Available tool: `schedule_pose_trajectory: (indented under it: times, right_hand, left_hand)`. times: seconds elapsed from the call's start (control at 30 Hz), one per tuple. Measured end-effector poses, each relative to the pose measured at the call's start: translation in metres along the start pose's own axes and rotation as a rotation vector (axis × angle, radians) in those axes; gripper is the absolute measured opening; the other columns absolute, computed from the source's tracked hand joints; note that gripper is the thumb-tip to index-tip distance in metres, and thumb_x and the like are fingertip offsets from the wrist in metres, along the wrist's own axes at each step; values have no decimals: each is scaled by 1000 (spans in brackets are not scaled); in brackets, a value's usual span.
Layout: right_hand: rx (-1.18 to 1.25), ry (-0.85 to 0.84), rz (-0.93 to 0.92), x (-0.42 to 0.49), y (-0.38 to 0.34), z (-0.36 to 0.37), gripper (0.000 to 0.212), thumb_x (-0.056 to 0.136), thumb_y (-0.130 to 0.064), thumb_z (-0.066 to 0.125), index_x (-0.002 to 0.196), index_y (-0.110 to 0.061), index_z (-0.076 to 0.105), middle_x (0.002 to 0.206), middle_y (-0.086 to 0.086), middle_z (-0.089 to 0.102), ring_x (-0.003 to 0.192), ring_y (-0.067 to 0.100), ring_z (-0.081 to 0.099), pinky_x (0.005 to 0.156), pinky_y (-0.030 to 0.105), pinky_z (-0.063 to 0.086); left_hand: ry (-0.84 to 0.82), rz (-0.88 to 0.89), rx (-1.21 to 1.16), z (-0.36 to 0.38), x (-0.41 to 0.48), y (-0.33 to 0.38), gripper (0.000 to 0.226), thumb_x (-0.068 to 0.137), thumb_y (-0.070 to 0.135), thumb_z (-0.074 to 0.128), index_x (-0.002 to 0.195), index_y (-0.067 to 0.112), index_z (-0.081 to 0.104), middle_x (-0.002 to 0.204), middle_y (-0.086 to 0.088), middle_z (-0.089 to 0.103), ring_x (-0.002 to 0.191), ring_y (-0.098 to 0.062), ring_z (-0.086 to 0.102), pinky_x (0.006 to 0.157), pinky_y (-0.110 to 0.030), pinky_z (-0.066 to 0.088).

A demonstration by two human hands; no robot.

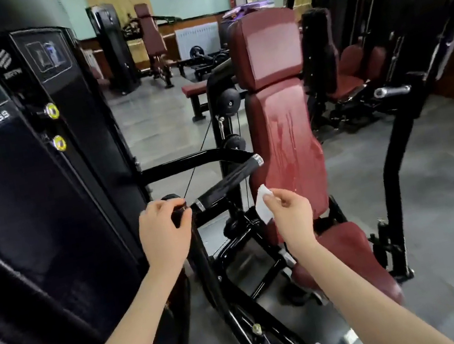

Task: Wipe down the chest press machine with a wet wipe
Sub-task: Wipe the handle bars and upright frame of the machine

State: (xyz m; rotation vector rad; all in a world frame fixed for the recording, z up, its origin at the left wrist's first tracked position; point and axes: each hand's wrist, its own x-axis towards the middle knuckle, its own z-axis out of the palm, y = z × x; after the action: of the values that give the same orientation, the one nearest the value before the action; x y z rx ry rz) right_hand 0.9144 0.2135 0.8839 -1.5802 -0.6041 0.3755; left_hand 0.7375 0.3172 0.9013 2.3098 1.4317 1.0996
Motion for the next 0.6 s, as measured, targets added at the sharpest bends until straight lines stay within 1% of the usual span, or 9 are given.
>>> schedule_pose_trajectory:
  times: [0.03,0.13,0.23,0.3,0.37,0.43,0.47,0.53,0.6]
  right_hand:
    - [-53,-4,-39,18,2,7,13,90,-19,62,93,-9,70,71,-3,58,65,8,48,67,23,42]
    - [-261,28,-208,65,4,26,18,92,-19,59,100,-7,70,91,-1,54,81,11,51,77,23,40]
    - [-479,47,-534,99,8,44,14,88,-7,63,97,-6,73,88,4,60,81,24,54,73,33,45]
    - [-637,31,-755,115,22,55,13,80,2,67,86,-8,72,81,6,65,74,28,57,69,35,46]
    - [-760,-6,-884,120,39,66,16,77,7,62,83,-7,68,81,5,65,79,30,61,77,40,48]
    - [-878,-87,-930,105,53,85,25,76,4,52,94,-7,66,94,5,65,94,28,61,96,41,44]
    - [-924,-168,-972,92,58,98,32,74,2,51,100,-7,65,99,6,65,97,27,61,101,41,42]
    - [-907,-364,-1104,64,67,118,36,71,2,55,103,-5,68,102,10,68,100,28,64,101,44,44]
    - [-753,-426,-1168,67,68,114,36,76,4,45,102,-1,70,108,14,69,106,29,64,99,47,45]
  left_hand:
    - [36,-16,29,5,7,-2,21,83,22,67,103,15,69,102,-8,61,98,-28,54,91,-38,41]
    - [37,-119,46,16,20,-10,31,86,26,65,115,15,64,113,-8,57,107,-29,51,91,-33,36]
    - [-40,-159,-13,25,28,-18,39,88,30,62,124,15,58,123,-5,56,115,-24,51,96,-30,36]
    - [-91,-176,-90,28,34,-21,42,89,31,61,127,15,56,127,-2,56,118,-20,50,99,-31,36]
    - [-121,-169,-122,32,39,-25,40,88,30,62,125,15,58,125,0,58,118,-18,50,100,-31,37]
    - [-135,-152,-127,34,45,-30,36,87,27,64,121,17,61,121,3,61,115,-15,52,100,-28,36]
    - [-146,-141,-137,34,49,-33,34,86,27,65,118,18,63,119,5,61,114,-14,52,99,-26,36]
    - [-187,-105,-155,34,55,-38,29,84,26,67,112,20,67,114,10,62,112,-11,52,97,-25,36]
    - [-241,-59,-162,34,61,-45,24,82,28,69,106,24,69,110,14,60,109,-9,51,96,-26,36]
